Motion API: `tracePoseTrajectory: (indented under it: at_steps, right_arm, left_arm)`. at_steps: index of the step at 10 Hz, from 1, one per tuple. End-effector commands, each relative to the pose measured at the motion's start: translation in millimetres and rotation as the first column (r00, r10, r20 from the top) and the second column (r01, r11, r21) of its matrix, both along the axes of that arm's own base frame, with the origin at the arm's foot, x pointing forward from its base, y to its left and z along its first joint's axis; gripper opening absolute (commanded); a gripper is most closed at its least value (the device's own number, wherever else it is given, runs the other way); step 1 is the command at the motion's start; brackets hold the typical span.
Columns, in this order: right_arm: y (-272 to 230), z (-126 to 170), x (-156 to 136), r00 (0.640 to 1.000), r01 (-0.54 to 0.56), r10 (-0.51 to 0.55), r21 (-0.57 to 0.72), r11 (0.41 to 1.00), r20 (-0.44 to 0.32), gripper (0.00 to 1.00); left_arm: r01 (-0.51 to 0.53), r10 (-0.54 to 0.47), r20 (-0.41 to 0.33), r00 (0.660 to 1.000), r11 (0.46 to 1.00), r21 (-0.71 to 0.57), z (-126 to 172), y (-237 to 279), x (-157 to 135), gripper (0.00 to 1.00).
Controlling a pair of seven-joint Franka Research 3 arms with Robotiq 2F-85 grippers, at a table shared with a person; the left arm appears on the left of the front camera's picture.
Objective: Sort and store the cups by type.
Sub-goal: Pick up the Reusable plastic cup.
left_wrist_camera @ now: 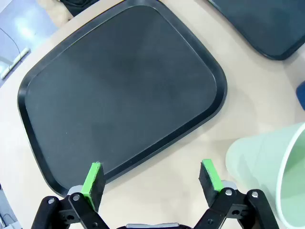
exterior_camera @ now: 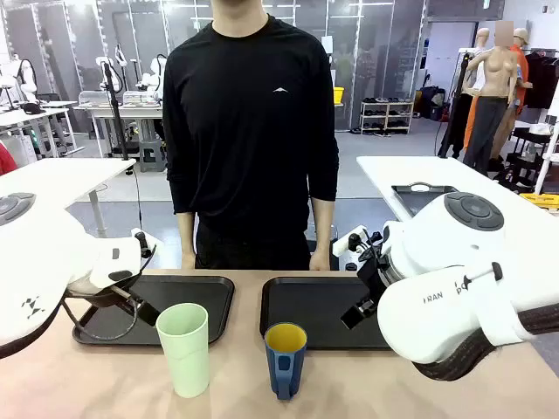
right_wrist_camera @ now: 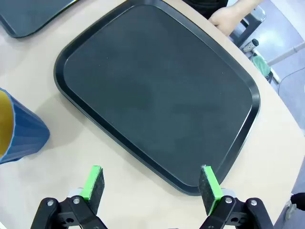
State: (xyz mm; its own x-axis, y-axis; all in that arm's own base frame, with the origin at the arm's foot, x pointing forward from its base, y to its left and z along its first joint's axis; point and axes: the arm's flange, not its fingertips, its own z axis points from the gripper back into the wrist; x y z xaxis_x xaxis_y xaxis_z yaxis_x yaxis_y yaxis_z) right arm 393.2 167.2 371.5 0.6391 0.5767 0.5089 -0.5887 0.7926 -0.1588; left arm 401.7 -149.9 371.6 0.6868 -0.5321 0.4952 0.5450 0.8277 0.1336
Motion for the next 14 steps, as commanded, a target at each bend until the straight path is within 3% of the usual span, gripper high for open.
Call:
tracePoseTrajectory:
  at_steps: [1, 14]
  right_arm:
    - [0.0, 0.0, 0.0, 1.0, 0.0, 0.0, 0.0, 1.0, 0.0, 1.0]
    - [0.0, 0.0, 0.0, 1.0, 0.0, 0.0, 0.0, 1.0, 0.0, 1.0]
  left_arm:
    - [0.0, 0.0, 0.0, 1.0, 1.0, 0.0, 0.0, -0.1, 0.0, 1.0]
    - [0.0, 0.0, 0.0, 1.0, 1.0, 0.0, 0.0, -0.1, 0.0, 1.0]
